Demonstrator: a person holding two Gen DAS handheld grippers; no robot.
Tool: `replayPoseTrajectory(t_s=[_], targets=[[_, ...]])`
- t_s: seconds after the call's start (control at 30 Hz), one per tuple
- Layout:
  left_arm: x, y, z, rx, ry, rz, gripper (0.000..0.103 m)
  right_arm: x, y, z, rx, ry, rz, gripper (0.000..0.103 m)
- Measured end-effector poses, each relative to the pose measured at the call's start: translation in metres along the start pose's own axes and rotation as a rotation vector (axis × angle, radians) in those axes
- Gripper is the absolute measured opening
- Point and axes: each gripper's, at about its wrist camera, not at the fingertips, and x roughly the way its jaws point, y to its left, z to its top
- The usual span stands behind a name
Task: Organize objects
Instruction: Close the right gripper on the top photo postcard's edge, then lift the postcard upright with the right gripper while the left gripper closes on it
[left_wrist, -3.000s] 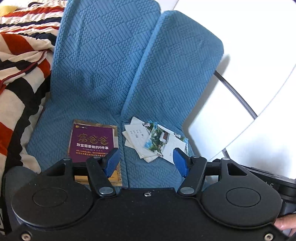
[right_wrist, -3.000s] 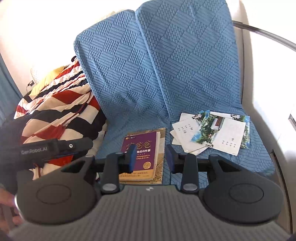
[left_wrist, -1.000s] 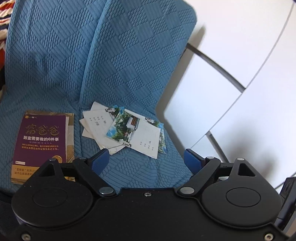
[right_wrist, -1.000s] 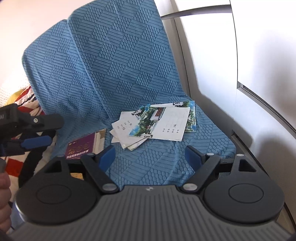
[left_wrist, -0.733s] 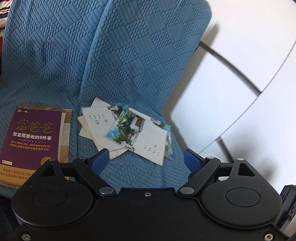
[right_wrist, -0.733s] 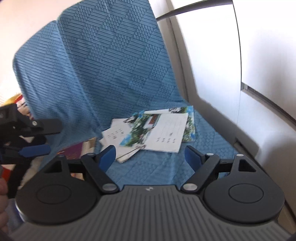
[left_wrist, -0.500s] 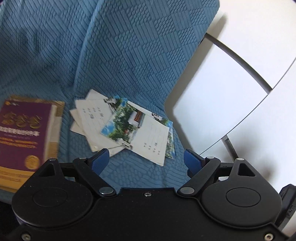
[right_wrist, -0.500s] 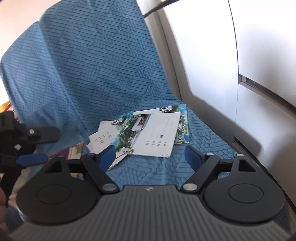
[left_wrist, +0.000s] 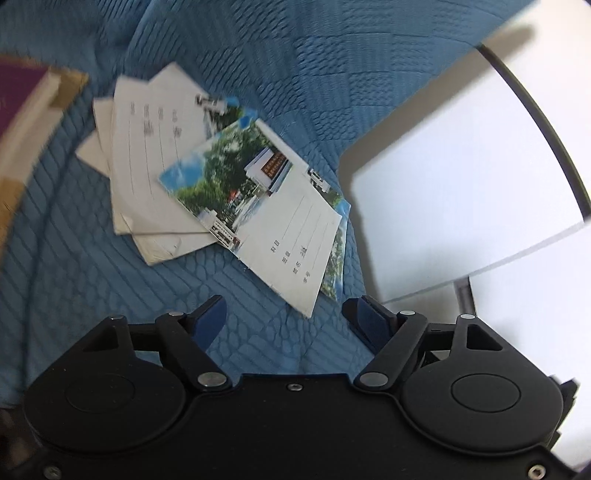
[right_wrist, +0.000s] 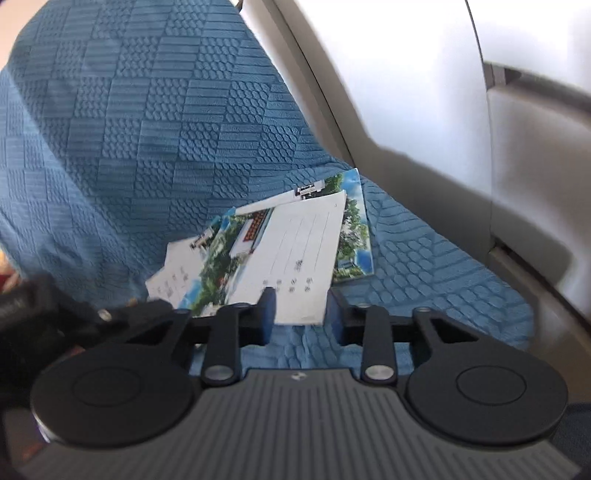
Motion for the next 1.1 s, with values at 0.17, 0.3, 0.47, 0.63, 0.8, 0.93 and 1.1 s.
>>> replayPoseTrajectory(t_s=[0.17, 0.3, 0.47, 0.63, 0.8, 0.93, 1.1], targets=[[0.028, 0.025, 0.009, -0.158, 0.023, -0.072, 0.07, 0.026, -0.016, 0.007, 0.087, 0.043, 0.036, 0.022], [0.041, 0.038, 0.011, -0.24, 0.032, -0.089, 0.069, 0.038, -0.022, 0.01, 0.158, 0.059, 0.046, 0.022], [0.058, 0.049, 0.011, -0.334, 0.059, -0.146, 0.07, 0.049, -0.041, 0.008, 0.347, 0.096, 0.14, 0.022], [0.065, 0.05, 0.014, -0.373, 0.06, -0.177, 0.072, 0.056, -0.056, 0.005, 0.476, 0.112, 0.173, 0.022], [0.074, 0.056, 0.017, -0.465, 0.059, -0.248, 0.077, 0.069, -0.071, -0.003, 0.638, 0.149, 0.252, 0.021], [0.076, 0.052, 0.018, -0.466, 0.053, -0.242, 0.079, 0.075, -0.073, -0.004, 0.673, 0.158, 0.263, 0.021], [0.077, 0.053, 0.017, -0.47, 0.044, -0.195, 0.06, 0.077, -0.074, -0.005, 0.694, 0.152, 0.26, 0.017]])
